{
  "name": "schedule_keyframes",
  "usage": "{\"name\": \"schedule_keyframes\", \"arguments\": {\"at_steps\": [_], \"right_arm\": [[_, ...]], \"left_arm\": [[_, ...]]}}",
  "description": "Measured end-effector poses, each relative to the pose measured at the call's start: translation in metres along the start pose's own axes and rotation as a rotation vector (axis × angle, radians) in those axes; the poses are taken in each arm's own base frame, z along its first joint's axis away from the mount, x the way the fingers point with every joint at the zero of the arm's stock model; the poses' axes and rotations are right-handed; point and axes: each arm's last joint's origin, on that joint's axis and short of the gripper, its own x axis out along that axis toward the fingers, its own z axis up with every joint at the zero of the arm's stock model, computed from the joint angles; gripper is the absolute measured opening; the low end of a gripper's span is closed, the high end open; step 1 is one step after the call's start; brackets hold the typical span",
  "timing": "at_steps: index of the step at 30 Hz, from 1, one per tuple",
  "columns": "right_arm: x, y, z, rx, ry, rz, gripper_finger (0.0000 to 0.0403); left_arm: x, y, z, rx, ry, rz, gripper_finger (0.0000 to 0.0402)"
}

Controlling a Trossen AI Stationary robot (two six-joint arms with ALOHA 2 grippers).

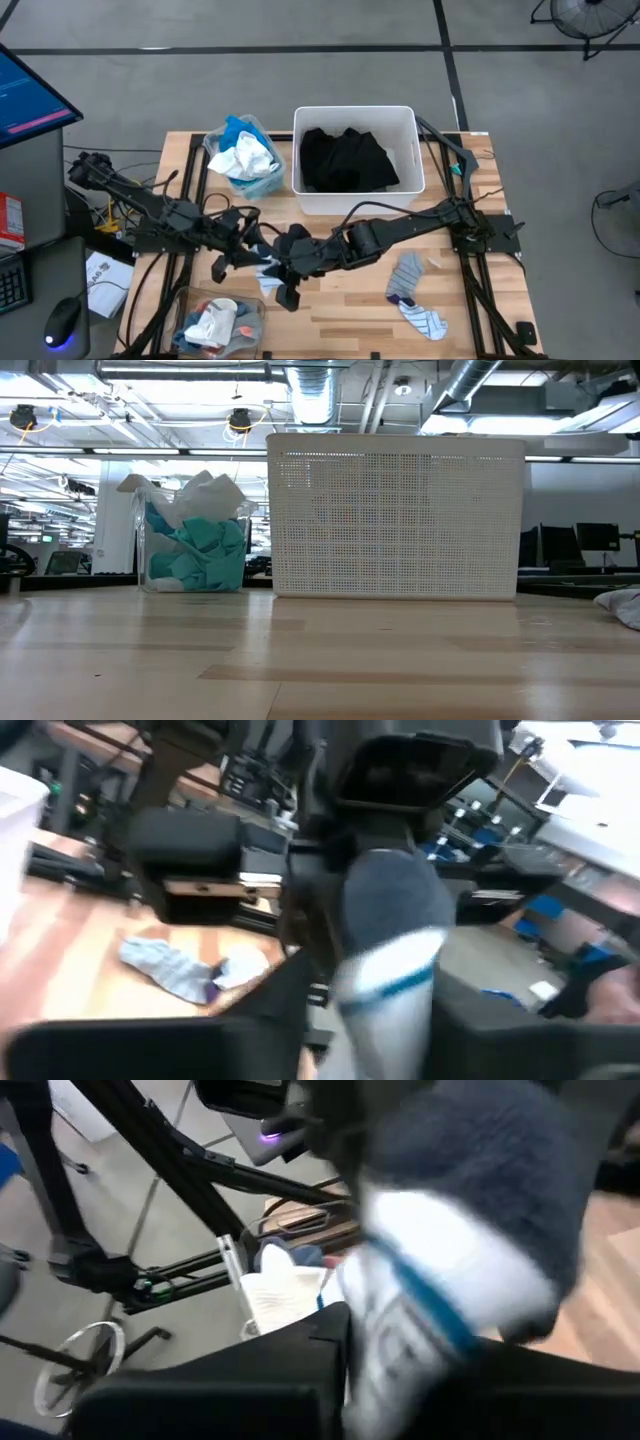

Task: Pick & Place Cloths
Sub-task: Put the top white sock into the transparent bin

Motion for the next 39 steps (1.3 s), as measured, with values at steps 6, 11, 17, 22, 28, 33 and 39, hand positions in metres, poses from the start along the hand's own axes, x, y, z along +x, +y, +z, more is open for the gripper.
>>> {"name": "schedule_keyframes", "arguments": {"at_steps": [6, 11, 17, 22, 28, 33, 39], "right_arm": [[0.0, -0.001, -0.002, 0.107, 0.095, 0.098, 0.0047], [-0.009, -0.01, -0.001, 0.174, 0.291, 0.242, 0.0086], [-0.04, 0.008, -0.028, 0.204, 0.56, 0.197, 0.0138], [-0.058, 0.028, -0.059, 0.189, 0.71, 0.085, 0.0161], [-0.063, 0.042, -0.074, 0.085, 0.592, -0.068, 0.0164], [-0.071, 0.027, -0.086, 0.033, 0.628, -0.316, 0.0154], [-0.081, 0.048, -0.136, -0.048, 0.817, -0.348, 0.0196]], "left_arm": [[0.0, 0.001, 0.0, 0.035, -0.019, 0.044, 0.0007], [-0.011, -0.005, 0.001, -0.059, 0.041, -0.046, 0.0001], [-0.039, -0.017, -0.019, -0.328, 0.392, -0.158, 0.0], [-0.06, -0.034, -0.048, -0.481, 0.693, -0.098, 0.0], [-0.068, -0.05, -0.068, -0.449, 0.725, -0.018, 0.0], [-0.067, -0.048, -0.068, -0.443, 0.669, 0.043, 0.0], [-0.066, -0.051, -0.066, -0.459, 0.647, 0.01, 0.0001]]}}
